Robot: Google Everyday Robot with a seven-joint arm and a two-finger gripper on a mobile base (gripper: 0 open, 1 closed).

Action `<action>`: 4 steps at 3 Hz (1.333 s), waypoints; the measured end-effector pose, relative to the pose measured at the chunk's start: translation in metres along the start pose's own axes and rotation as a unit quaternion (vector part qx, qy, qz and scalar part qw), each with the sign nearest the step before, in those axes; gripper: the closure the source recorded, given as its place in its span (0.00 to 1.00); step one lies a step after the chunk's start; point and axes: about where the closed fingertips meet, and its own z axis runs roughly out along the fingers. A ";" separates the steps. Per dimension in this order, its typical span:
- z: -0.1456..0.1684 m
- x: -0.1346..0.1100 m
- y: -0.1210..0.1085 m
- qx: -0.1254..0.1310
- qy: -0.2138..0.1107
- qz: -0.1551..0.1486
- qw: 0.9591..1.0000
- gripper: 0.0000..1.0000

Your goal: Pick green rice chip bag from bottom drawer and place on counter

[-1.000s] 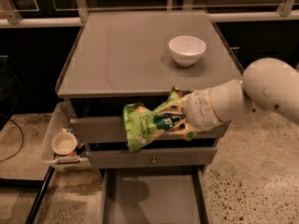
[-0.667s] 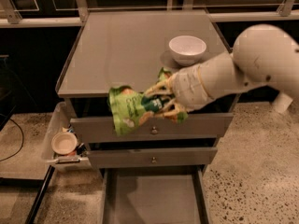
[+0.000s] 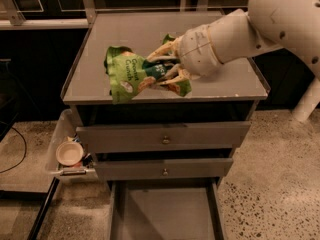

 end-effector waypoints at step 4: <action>0.046 0.042 -0.070 0.075 0.025 0.056 0.995 1.00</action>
Offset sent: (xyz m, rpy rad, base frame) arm 0.0304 0.0061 0.0095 0.1024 -0.0837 -0.1936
